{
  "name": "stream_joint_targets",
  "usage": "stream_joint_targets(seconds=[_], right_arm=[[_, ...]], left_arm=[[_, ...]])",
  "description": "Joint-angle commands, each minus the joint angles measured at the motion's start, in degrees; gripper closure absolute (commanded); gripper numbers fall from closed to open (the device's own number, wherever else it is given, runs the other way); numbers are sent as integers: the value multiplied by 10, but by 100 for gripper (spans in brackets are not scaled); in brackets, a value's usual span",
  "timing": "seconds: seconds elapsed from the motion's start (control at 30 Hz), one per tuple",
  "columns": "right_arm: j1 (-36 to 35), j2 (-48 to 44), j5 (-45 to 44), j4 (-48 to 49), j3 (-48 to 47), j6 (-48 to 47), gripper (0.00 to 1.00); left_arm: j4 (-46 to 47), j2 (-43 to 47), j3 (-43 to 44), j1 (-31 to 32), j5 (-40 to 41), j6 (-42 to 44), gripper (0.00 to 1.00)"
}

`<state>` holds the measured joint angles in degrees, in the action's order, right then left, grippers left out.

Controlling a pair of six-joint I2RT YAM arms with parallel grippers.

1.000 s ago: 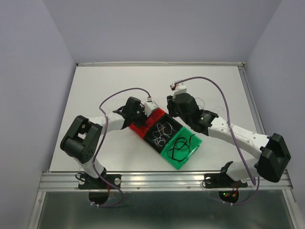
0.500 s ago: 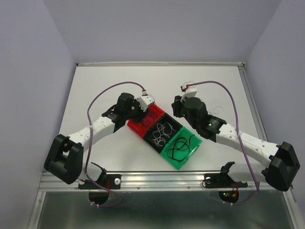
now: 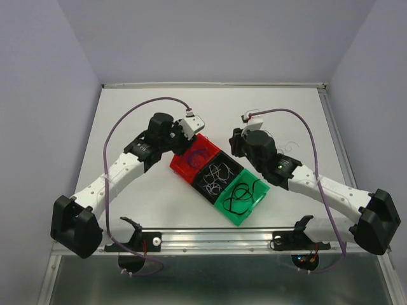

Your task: Untangle the cables

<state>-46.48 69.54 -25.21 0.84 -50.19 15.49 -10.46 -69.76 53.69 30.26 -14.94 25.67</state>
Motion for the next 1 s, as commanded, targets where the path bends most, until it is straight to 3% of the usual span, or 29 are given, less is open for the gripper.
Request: stream_joint_targets(seconds=[0.0,0.3,0.53,0.63,0.67,0.77,0.97], right_arm=[[4,-13,-26,36,18,8,62],[8,-28,-23,38,25,8,62],[10,-26,-14,38,25,9,62],[10,-27,-12,38,25,9,62],[9,-27,-12,38,25,9,62],[9,-27,-14,38,26,8,62],[10,-26,-13,38,26,9,62]], left_arm=[[-14,-48,64,1,-22,17,51],[-32,-164,143,4,-25,31,56],[-29,-183,155,5,-38,31,59],[-27,-196,156,7,-34,31,73],[-26,-198,157,7,-32,31,85],[-19,-197,150,7,-27,28,99],[-17,-171,112,6,-33,37,100]])
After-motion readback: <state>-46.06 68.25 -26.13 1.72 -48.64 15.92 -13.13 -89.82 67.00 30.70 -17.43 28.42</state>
